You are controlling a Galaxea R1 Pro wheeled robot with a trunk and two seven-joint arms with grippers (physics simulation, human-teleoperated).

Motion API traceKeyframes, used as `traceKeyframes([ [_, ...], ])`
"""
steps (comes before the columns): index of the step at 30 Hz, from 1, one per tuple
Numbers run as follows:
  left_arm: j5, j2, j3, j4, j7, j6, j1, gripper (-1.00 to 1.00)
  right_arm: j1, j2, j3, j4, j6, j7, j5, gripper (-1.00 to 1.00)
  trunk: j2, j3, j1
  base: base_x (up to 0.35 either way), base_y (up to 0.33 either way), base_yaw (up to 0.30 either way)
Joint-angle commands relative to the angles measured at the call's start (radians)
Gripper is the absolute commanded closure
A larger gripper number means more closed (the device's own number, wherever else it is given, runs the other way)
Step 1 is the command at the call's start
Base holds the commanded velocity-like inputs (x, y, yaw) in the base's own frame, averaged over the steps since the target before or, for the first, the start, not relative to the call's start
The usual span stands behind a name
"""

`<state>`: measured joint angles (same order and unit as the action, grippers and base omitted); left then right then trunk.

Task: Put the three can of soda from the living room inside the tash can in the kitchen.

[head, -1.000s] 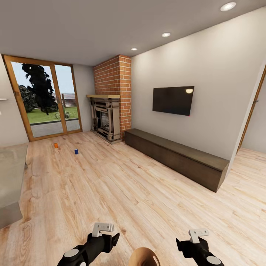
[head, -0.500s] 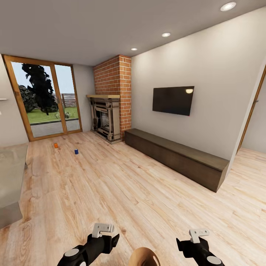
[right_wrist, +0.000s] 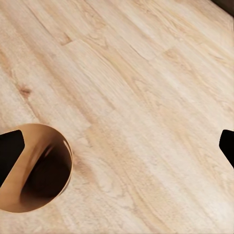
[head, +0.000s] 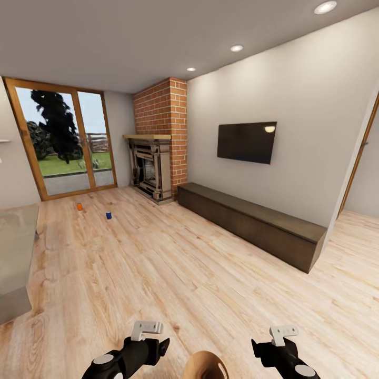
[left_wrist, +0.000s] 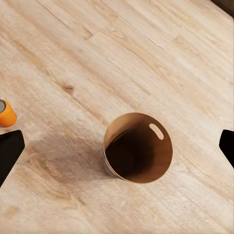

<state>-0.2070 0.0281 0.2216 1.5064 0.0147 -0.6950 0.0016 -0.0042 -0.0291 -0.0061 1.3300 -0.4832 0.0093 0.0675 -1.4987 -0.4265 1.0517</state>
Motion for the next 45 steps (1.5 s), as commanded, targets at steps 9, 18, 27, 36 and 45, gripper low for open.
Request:
traceKeyframes([
  [9,0.0,0.0,0.001,0.0,-0.001,0.004,0.0,-1.0,0.001,0.0,0.0,0.0,-0.001,0.0,0.0,-1.0,-0.063,-0.028,0.035,0.0,0.0,0.0],
  [18,0.001,-0.001,0.001,0.001,-0.001,0.004,0.0,-1.0,0.0,0.001,0.0,0.003,-0.058,0.0,-0.001,-1.0,-0.126,-0.056,0.069,0.0,0.0,0.0],
  [27,0.001,-0.001,0.001,0.004,-0.001,0.005,0.0,-1.0,0.0,0.001,-0.011,0.006,-0.075,0.001,-0.003,-1.0,-0.189,-0.091,0.104,0.0,0.0,0.0],
  [36,0.0,-0.002,0.001,0.005,-0.001,0.005,0.0,-1.0,0.0,0.0,-0.023,0.006,-0.075,0.0,-0.003,-1.0,-0.252,-0.133,0.138,0.0,0.0,0.0],
  [45,0.001,-0.002,0.001,0.005,-0.001,0.006,0.0,-1.0,0.0,0.0,-0.028,0.006,-0.075,-0.002,-0.003,-1.0,-0.315,-0.176,0.173,0.0,0.0,0.0],
])
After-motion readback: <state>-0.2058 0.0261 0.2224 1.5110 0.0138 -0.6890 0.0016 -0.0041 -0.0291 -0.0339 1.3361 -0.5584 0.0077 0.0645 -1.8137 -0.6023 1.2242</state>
